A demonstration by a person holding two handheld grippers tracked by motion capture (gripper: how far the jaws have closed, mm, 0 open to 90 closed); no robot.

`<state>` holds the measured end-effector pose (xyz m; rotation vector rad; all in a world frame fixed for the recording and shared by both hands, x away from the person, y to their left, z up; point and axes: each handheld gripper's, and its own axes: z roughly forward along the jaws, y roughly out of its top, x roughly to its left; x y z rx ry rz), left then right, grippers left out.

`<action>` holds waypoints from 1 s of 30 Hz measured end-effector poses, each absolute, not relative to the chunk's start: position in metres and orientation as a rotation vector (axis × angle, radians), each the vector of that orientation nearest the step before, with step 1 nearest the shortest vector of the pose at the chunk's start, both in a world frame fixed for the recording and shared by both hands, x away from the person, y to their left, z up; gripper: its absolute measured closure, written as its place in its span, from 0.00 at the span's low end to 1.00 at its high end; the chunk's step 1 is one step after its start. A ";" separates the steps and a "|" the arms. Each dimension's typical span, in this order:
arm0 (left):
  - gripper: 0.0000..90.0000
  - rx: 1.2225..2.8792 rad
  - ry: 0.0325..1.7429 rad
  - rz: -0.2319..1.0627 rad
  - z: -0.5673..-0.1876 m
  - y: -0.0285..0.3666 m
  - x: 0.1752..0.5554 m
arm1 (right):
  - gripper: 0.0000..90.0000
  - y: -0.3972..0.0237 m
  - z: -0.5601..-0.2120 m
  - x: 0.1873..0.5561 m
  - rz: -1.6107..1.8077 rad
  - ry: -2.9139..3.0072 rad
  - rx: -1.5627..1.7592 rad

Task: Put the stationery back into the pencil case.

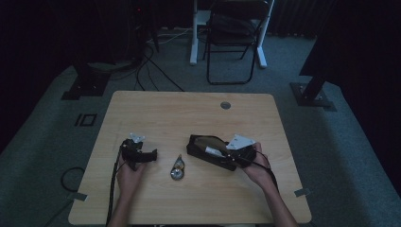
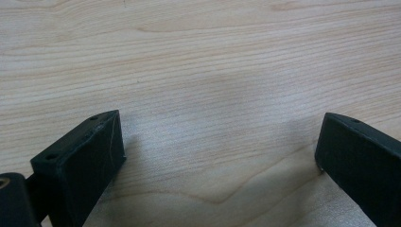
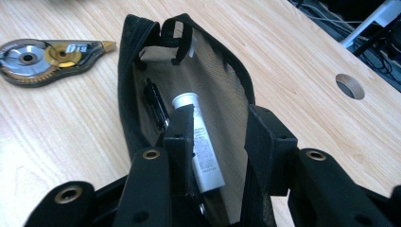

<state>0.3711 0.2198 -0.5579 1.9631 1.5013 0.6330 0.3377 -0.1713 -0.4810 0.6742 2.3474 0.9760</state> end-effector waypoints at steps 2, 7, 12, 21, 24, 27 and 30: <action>0.03 1.964 1.499 0.632 -0.558 0.220 0.371 | 0.69 -0.175 -0.480 0.334 0.985 2.340 0.669; 0.03 1.964 1.499 0.633 -0.558 0.220 0.371 | 0.68 -0.183 -0.478 0.325 1.009 2.317 0.682; 0.03 1.957 1.508 0.636 -0.558 0.219 0.370 | 0.67 -0.192 -0.480 0.320 1.018 2.300 0.709; 0.05 1.959 1.526 0.634 -0.557 0.217 0.369 | 0.65 -0.209 -0.481 0.318 1.046 2.267 0.773; 0.05 1.984 1.507 0.617 -0.556 0.215 0.367 | 0.65 -0.218 -0.482 0.317 1.055 2.248 0.801; 0.07 1.994 1.510 0.609 -0.554 0.213 0.364 | 0.65 -0.224 -0.482 0.316 1.067 2.234 0.829; 0.22 1.988 1.489 0.621 -0.552 0.209 0.359 | 0.65 -0.227 -0.482 0.316 1.077 2.218 0.843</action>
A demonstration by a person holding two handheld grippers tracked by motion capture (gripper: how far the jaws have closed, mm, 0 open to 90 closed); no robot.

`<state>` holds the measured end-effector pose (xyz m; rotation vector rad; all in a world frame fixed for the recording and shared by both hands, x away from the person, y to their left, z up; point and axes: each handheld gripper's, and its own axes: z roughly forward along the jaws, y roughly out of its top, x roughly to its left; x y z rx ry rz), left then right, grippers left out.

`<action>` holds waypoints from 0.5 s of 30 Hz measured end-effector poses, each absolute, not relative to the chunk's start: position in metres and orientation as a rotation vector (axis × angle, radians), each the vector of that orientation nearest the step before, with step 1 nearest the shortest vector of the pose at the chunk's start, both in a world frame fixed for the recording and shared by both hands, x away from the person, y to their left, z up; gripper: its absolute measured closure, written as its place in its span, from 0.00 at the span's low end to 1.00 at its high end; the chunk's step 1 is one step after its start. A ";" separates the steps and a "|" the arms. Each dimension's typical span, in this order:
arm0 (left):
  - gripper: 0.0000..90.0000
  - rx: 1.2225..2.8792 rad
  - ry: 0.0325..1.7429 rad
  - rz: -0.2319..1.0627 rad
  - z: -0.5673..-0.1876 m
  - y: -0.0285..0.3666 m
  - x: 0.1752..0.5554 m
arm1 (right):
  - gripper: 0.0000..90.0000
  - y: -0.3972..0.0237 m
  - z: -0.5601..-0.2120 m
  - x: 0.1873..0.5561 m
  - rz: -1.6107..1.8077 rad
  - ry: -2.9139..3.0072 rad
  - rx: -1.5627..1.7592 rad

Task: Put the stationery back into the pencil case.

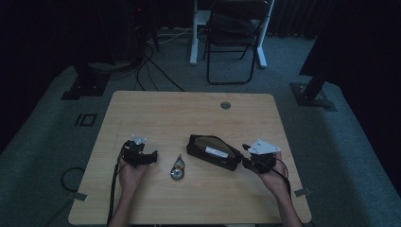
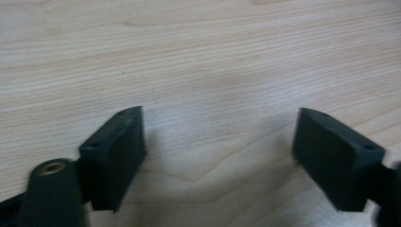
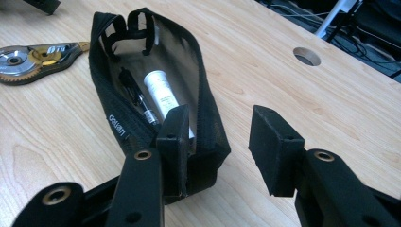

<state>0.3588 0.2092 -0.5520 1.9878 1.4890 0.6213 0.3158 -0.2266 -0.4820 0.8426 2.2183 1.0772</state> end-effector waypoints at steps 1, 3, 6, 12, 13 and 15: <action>0.22 1.990 1.481 0.616 -0.552 0.208 0.358 | 0.65 -0.227 -0.482 0.316 1.082 2.215 0.843; 0.25 2.003 1.452 0.608 -0.550 0.205 0.355 | 0.65 -0.228 -0.482 0.316 1.082 2.211 0.845; 0.25 1.995 1.424 0.584 -0.545 0.201 0.351 | 0.64 -0.229 -0.483 0.316 1.080 2.207 0.849; 0.27 1.980 1.359 0.543 -0.535 0.193 0.339 | 0.63 -0.232 -0.484 0.317 1.076 2.195 0.870; 0.27 1.980 1.349 0.543 -0.533 0.191 0.337 | 0.63 -0.232 -0.484 0.317 1.077 2.195 0.873; 0.28 1.974 1.333 0.536 -0.530 0.186 0.332 | 0.62 -0.233 -0.485 0.317 1.080 2.198 0.880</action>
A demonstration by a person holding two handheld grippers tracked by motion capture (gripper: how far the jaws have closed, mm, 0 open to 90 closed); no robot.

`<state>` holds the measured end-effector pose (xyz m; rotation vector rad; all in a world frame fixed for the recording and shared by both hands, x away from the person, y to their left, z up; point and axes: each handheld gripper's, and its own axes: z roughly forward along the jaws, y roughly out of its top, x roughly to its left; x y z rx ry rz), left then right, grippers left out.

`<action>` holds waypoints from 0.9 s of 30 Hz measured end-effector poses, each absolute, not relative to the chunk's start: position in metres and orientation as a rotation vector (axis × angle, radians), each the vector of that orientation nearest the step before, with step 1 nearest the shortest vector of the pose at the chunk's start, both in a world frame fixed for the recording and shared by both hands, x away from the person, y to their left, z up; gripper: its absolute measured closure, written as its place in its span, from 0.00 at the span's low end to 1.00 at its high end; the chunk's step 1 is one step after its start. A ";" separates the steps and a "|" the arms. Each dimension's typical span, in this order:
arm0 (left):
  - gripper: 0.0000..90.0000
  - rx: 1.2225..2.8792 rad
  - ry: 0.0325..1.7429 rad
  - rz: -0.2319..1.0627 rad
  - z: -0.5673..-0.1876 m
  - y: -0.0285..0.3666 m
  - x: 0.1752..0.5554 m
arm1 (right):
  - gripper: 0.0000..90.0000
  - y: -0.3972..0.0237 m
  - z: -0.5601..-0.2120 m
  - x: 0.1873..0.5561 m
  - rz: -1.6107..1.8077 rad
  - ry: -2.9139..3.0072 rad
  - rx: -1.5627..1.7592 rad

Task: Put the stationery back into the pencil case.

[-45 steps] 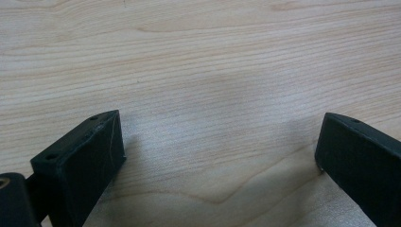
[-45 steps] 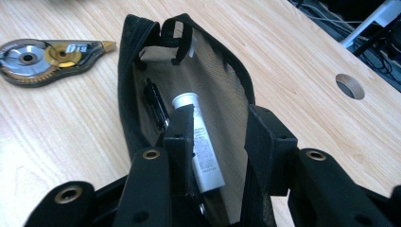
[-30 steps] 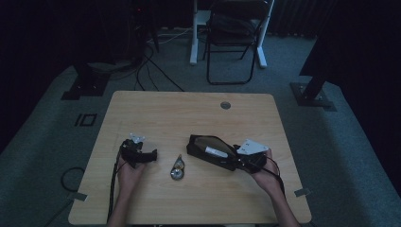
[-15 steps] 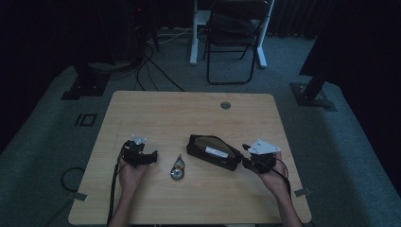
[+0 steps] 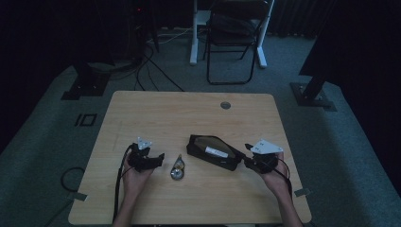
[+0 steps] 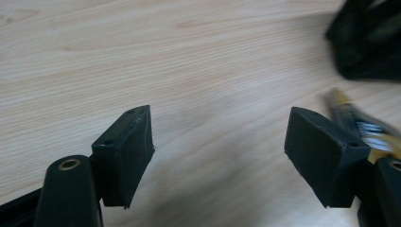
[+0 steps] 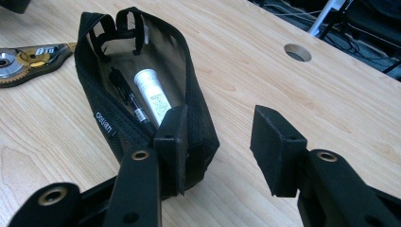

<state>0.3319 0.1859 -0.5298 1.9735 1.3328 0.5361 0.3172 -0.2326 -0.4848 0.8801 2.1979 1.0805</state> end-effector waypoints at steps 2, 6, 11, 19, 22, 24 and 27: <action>0.28 1.971 1.316 0.520 -0.527 0.179 0.327 | 0.62 -0.233 -0.485 0.317 1.081 2.200 0.880; 0.27 1.989 1.280 0.519 -0.521 0.168 0.320 | 0.62 -0.234 -0.485 0.317 1.086 2.199 0.879; 0.27 2.005 1.242 0.498 -0.516 0.157 0.313 | 0.61 -0.237 -0.485 0.317 1.085 2.201 0.888; 0.27 2.035 1.200 0.499 -0.519 0.140 0.301 | 0.61 -0.236 -0.486 0.317 1.082 2.203 0.887; 0.27 2.048 1.192 0.493 -0.524 0.133 0.299 | 0.61 -0.236 -0.486 0.317 1.082 2.203 0.888; 0.27 2.055 1.187 0.488 -0.526 0.129 0.297 | 0.61 -0.236 -0.486 0.317 1.082 2.202 0.889; 0.26 2.077 1.181 0.482 -0.530 0.123 0.297 | 0.61 -0.237 -0.486 0.316 1.085 2.196 0.890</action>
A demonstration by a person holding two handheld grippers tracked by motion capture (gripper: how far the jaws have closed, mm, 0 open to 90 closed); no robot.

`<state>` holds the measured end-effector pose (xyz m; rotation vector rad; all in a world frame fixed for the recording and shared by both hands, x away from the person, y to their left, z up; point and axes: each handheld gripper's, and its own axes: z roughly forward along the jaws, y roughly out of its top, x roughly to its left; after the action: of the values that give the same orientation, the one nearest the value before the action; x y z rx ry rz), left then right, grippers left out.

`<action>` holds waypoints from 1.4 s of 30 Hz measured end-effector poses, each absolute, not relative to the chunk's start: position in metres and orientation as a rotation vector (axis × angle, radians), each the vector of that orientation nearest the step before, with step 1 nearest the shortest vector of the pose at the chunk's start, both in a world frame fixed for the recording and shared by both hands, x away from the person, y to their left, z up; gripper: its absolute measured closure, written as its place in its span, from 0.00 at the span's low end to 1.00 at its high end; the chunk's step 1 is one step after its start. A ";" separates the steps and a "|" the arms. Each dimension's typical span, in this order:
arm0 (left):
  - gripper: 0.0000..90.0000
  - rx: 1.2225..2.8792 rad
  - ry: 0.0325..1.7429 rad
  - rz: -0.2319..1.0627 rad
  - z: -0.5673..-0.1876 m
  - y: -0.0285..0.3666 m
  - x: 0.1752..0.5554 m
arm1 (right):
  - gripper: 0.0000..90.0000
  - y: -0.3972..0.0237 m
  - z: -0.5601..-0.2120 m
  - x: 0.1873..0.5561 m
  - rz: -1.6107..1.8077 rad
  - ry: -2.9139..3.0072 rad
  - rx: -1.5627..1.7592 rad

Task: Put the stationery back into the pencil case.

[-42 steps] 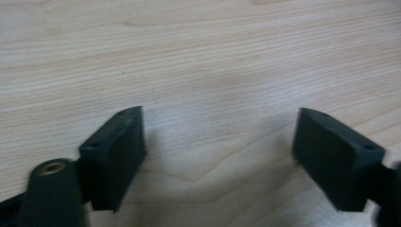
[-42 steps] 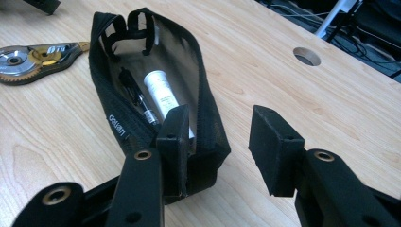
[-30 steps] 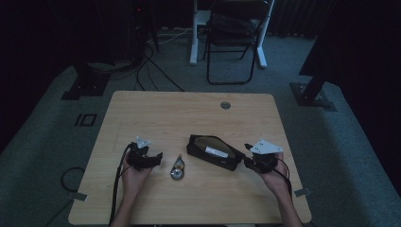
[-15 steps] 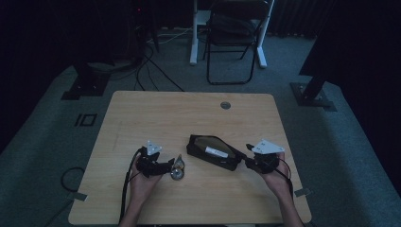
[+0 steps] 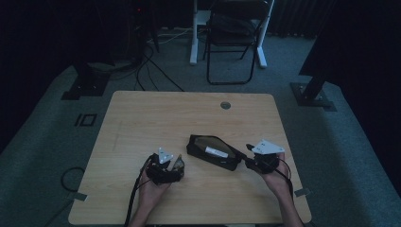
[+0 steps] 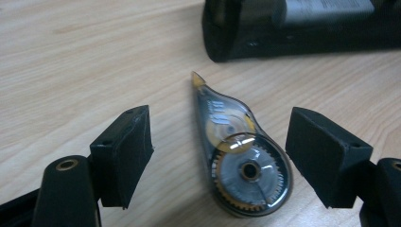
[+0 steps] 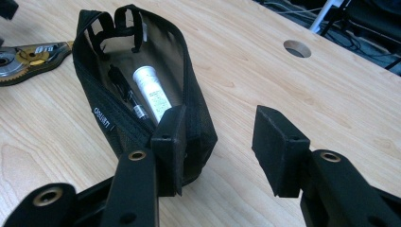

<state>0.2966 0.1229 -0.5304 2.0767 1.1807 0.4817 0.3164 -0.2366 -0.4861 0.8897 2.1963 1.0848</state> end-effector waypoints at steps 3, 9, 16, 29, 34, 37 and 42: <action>0.26 2.094 1.183 0.483 -0.534 0.120 0.297 | 0.61 -0.237 -0.486 0.316 1.090 2.190 0.891; 0.27 2.117 1.179 0.466 -0.540 0.115 0.297 | 0.61 -0.238 -0.486 0.316 1.090 2.191 0.891; 0.28 2.146 1.172 0.455 -0.546 0.111 0.297 | 0.61 -0.237 -0.486 0.315 1.099 2.186 0.891; 0.44 2.153 1.158 0.423 -0.549 0.116 0.297 | 0.60 -0.235 -0.487 0.314 1.106 2.194 0.890; 0.45 2.171 1.147 0.446 -0.549 0.116 0.297 | 0.60 -0.235 -0.487 0.314 1.104 2.201 0.888; 0.45 2.191 1.150 0.460 -0.549 0.116 0.297 | 0.60 -0.236 -0.488 0.314 1.101 2.202 0.898; 0.42 2.187 1.168 0.465 -0.549 0.119 0.298 | 0.60 -0.237 -0.488 0.314 1.100 2.201 0.899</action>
<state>0.2982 0.1192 -0.5485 2.1869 1.1683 0.4654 0.3138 -0.2374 -0.4878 0.8990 2.2008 1.1002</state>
